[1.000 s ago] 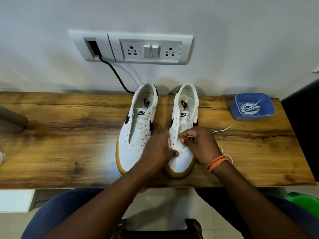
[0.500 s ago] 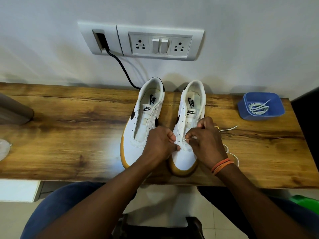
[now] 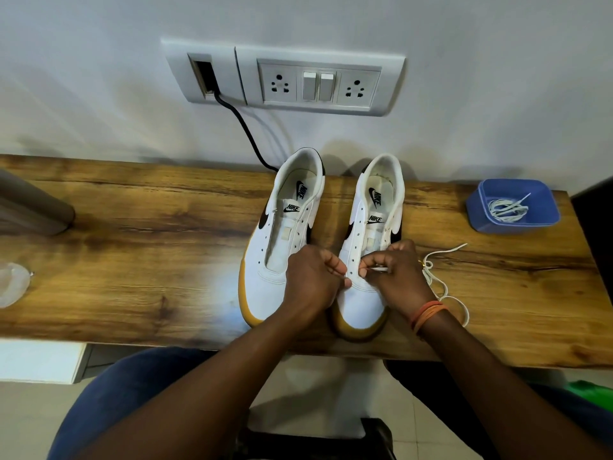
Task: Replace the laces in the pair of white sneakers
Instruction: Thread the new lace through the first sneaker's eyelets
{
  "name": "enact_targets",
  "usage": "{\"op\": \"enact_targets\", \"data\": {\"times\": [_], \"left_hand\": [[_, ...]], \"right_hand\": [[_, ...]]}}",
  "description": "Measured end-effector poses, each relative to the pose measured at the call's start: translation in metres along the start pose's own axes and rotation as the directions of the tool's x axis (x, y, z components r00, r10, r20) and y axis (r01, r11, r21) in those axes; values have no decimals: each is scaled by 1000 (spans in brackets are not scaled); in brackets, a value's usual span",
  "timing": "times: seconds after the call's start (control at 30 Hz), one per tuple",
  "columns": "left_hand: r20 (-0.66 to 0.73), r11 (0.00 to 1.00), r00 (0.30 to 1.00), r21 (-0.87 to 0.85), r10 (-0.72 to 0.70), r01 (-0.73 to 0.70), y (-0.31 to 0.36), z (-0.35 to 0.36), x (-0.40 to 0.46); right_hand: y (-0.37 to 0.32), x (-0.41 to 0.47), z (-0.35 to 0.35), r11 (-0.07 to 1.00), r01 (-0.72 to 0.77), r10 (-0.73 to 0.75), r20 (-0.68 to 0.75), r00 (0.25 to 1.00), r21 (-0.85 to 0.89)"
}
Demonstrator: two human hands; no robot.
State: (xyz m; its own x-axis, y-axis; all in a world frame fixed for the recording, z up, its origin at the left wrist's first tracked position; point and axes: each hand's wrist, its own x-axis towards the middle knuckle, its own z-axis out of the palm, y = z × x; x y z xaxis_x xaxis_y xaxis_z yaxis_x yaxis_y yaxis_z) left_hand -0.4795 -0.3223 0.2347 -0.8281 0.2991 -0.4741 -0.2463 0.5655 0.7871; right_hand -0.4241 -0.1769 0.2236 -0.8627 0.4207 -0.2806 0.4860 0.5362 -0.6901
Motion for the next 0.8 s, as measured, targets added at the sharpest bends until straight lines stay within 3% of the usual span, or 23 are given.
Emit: {"op": "enact_targets", "data": {"times": [0.3,0.43,0.8], "left_hand": [[-9,1000,1000,-14,8,-8,-1,1,-2],[-32,996,997,51,71,-69,-2,5,-3],[19,907,960,324,279,-270,3,-1,0]], "right_hand": [[11,8,5,1000,-17,15,69,998,22],[11,10,6,998,-13,16,54,998,-60],[11,11,-3,996,53,-42,137,990,-75]]}}
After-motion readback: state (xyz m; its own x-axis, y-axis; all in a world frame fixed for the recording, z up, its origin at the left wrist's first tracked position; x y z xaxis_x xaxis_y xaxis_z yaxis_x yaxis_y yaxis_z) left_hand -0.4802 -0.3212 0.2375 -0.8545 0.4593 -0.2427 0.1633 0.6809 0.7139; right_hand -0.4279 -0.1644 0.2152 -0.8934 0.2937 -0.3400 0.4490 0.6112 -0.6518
